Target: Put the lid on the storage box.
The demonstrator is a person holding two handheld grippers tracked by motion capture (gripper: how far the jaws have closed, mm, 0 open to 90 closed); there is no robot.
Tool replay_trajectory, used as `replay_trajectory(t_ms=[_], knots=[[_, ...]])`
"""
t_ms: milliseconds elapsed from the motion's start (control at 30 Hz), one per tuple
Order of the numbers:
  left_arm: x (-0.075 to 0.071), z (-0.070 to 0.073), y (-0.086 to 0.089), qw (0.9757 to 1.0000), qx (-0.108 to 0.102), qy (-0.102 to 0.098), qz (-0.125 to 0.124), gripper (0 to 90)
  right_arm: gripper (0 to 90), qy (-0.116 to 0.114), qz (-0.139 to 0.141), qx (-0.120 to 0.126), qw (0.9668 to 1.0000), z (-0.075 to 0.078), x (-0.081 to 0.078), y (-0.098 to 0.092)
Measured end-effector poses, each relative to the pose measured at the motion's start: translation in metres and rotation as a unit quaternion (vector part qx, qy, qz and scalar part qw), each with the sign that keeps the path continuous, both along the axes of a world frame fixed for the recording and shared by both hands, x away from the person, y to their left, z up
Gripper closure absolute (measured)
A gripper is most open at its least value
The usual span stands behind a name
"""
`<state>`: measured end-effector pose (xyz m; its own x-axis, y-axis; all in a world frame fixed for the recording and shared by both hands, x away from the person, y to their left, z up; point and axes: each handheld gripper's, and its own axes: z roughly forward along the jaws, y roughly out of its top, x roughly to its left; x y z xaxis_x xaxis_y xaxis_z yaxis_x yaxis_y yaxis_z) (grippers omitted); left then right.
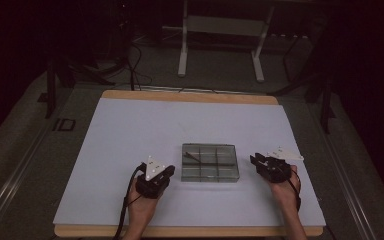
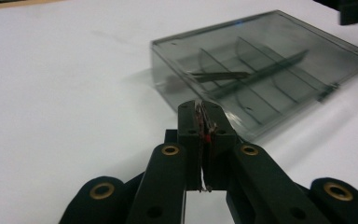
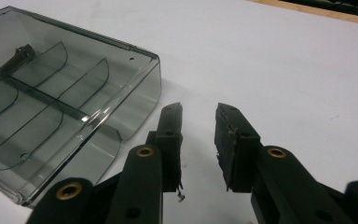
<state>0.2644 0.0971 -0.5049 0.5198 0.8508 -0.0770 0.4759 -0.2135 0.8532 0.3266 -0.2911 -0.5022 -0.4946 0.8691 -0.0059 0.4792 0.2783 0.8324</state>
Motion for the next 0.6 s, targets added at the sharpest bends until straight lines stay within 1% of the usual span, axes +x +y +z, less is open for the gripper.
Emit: replay_trajectory(t_ms=[133, 200, 233, 267, 367, 467, 500, 533, 600], knots=[[0.01, -0.002, 0.006, 0.9999, 0.006, 0.0, 0.015, 87.3, 71.4, 0.0, 0.0, -0.001, 1.0, -0.001, 0.0, -0.001], [0.015, -0.004, 0.01, 0.9997, 0.008, 0.005, 0.025, 87.1, 71.4, 0.003, -0.002, 0.0, 1.0, -0.002, 0.0, -0.002], [0.015, -0.004, 0.01, 0.9997, 0.008, 0.005, 0.025, 87.0, 71.4, 0.003, -0.002, 0.0, 1.0, -0.002, 0.0, -0.002], [0.02, -0.007, 0.014, 0.9993, 0.013, 0.009, 0.033, 87.0, 71.4, 0.004, -0.004, 0.001, 1.0, -0.002, 0.0, -0.002], [0.027, -0.013, 0.02, 0.9987, 0.016, 0.019, 0.045, 86.9, 71.4, 0.004, -0.005, 0.001, 1.0, -0.003, 0.001, -0.003], [0.031, -0.018, 0.026, 0.9979, 0.02, 0.027, 0.055, 86.9, 71.4, 0.006, -0.006, 0.001, 1.0, -0.004, 0.001, -0.005], [0.031, -0.018, 0.026, 0.9979, 0.02, 0.027, 0.055, 86.9, 71.4, 0.006, -0.006, 0.001, 1.0, -0.004, 0.001, -0.005], [0.035, -0.02, 0.029, 0.9973, 0.025, 0.032, 0.062, 87.0, 71.5, 0.006, -0.007, 0.001, 1.0, -0.004, 0.002, -0.006], [0.036, -0.022, 0.03, 0.997, 0.026, 0.033, 0.065, 87.0, 71.5, 0.007, -0.01, 0.002, 0.9999, -0.005, 0.002, -0.007]])
